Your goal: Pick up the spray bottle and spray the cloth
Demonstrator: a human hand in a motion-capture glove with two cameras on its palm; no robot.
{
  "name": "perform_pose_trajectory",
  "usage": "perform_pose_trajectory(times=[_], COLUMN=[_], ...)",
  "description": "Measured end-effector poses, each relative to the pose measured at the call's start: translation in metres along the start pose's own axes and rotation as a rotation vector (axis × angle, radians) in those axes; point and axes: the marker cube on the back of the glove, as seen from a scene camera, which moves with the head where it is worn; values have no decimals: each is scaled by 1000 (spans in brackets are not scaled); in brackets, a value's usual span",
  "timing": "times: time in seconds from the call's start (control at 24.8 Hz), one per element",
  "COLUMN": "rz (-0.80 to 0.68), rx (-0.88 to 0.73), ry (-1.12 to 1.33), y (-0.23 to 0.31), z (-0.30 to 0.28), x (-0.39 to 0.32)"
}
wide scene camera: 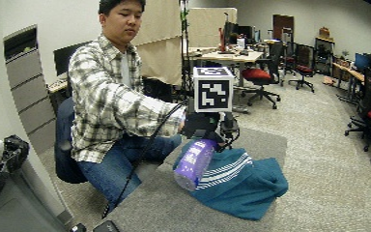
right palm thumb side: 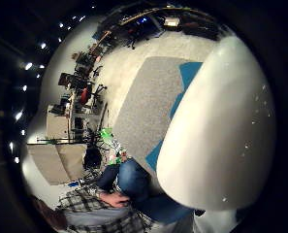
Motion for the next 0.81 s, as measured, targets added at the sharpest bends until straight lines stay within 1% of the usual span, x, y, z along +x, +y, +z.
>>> perform_pose_trajectory(times=[0.48, 0.81], rz=[-65, -97], rx=[-111, -164], ry=[182, 256], y=[0, 2], z=[25, 40], x=[-13, -26])
